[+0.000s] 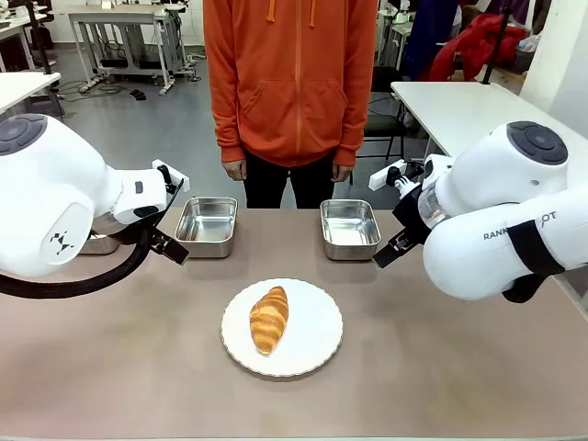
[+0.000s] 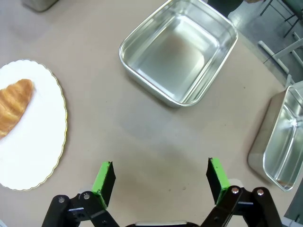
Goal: Place the bread in the container.
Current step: Place the Butter Roll into the Airtight Container indicated by the human.
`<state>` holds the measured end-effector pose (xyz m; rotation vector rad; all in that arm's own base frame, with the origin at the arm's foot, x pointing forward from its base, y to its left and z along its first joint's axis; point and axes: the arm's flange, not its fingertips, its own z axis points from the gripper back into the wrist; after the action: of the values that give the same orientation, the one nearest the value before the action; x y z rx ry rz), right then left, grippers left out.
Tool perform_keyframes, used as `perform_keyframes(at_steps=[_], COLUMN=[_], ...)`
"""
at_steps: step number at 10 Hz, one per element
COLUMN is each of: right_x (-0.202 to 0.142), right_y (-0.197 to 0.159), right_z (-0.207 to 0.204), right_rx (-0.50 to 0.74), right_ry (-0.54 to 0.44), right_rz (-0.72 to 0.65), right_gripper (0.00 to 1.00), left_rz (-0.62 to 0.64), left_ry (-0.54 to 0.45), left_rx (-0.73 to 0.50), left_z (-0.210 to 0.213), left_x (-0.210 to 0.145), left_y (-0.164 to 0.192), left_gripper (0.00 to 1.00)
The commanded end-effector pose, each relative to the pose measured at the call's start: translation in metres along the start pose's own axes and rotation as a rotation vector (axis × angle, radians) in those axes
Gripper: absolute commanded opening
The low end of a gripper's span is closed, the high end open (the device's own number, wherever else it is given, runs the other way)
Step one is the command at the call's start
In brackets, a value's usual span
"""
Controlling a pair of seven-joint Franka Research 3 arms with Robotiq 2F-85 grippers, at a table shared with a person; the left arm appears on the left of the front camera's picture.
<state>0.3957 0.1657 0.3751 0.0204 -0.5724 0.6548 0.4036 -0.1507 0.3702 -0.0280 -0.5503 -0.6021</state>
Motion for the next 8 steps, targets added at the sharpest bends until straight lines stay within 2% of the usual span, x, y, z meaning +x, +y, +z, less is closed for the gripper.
perform_keyframes(at_steps=[1, 3, 5, 8], right_x=[0.016, 0.027, 0.019, -0.023], right_y=[-0.023, -0.058, -0.11, -0.188], right_z=[0.031, 0.071, 0.113, 0.148], right_rx=[0.039, 0.055, 0.126, 0.263], right_ry=[-0.025, -0.07, -0.099, -0.145], right_rz=[0.003, -0.038, -0.061, -0.01], right_gripper=[1.0, 1.0, 1.0, 1.0], left_rz=[0.026, 0.047, 0.009, -0.181], left_ry=[-0.006, -0.007, 0.024, 0.032], left_rx=[-0.015, -0.075, -0.205, -0.413], left_z=[0.014, 0.05, 0.087, 0.116], left_x=[0.01, 0.033, 0.046, 0.022], left_y=[0.019, 0.061, 0.119, 0.203], left_gripper=[1.0, 1.0, 1.0, 1.0])
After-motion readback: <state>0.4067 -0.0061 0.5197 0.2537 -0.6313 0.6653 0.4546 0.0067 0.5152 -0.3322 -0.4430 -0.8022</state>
